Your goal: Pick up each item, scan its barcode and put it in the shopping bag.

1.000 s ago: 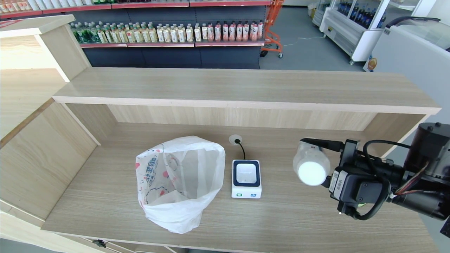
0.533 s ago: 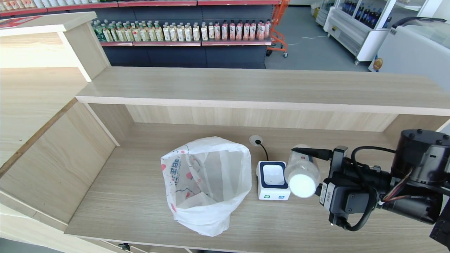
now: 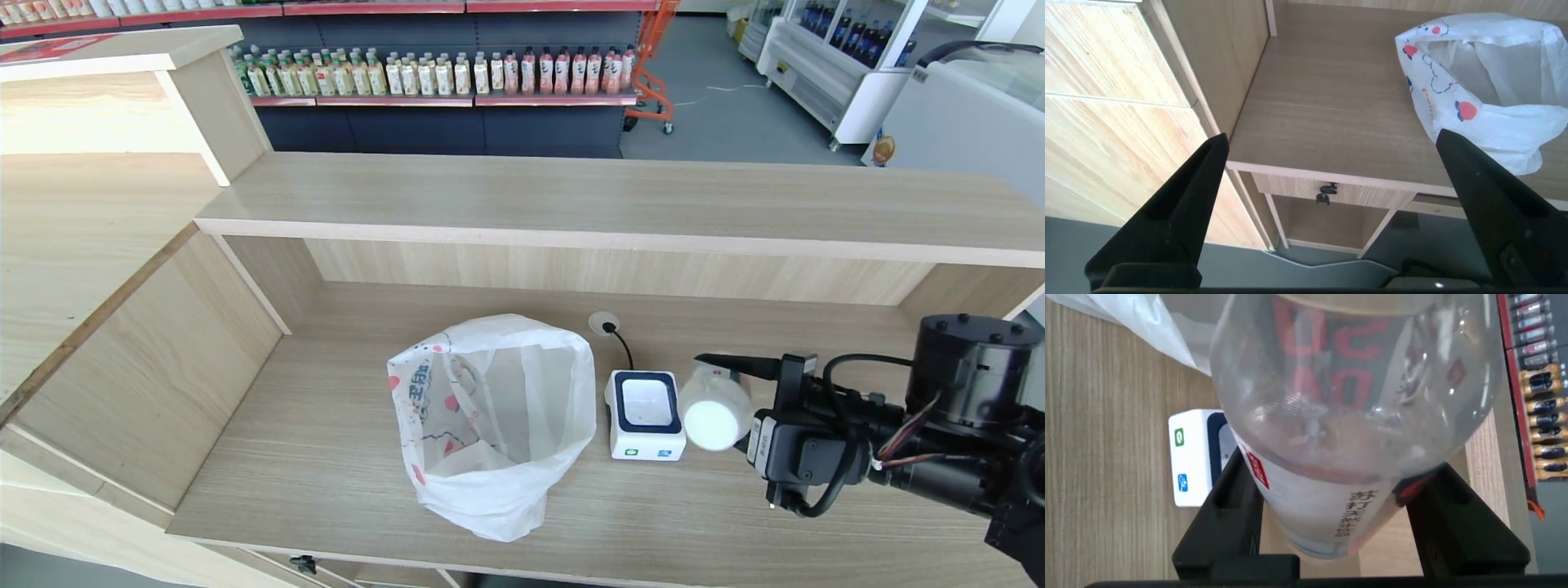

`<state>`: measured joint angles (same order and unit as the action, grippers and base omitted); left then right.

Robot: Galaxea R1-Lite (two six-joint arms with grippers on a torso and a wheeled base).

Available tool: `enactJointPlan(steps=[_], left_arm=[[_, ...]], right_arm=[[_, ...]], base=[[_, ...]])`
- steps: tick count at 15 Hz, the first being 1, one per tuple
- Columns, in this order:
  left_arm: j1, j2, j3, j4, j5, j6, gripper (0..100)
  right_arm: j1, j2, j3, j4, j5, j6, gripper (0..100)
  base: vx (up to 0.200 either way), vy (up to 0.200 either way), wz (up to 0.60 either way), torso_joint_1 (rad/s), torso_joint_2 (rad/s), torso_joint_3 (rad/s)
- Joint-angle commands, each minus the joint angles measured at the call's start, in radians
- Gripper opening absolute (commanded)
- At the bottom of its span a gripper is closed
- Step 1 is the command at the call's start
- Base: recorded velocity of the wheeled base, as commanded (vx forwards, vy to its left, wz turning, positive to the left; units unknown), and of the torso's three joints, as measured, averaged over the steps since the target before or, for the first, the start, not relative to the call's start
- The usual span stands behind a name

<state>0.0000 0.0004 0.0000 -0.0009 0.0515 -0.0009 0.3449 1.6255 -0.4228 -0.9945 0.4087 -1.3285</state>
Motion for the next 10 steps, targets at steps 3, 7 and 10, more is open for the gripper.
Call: enactJointPlan(steps=[3, 7, 10], left_arm=[[0.000, 0.000, 0.000, -0.001, 0.001, -0.001, 100], [0.000, 0.000, 0.000, -0.001, 0.001, -0.001, 100], [0.000, 0.000, 0.000, -0.001, 0.001, -0.001, 100]], right_arm=[[-0.020, 0.063, -0.033, -0.010, 0.002, 0.014, 0], [-0.020, 0.099, -0.030, -0.023, 0.004, 0.008, 0], [-0.020, 0.122, -0.028, -0.027, 0.002, 0.005, 0]], base=[[0.000, 0.000, 0.00, 0.000, 0.00, 0.000], [0.000, 0.000, 0.00, 0.000, 0.00, 0.000], [0.000, 0.000, 0.00, 0.000, 0.00, 0.000]])
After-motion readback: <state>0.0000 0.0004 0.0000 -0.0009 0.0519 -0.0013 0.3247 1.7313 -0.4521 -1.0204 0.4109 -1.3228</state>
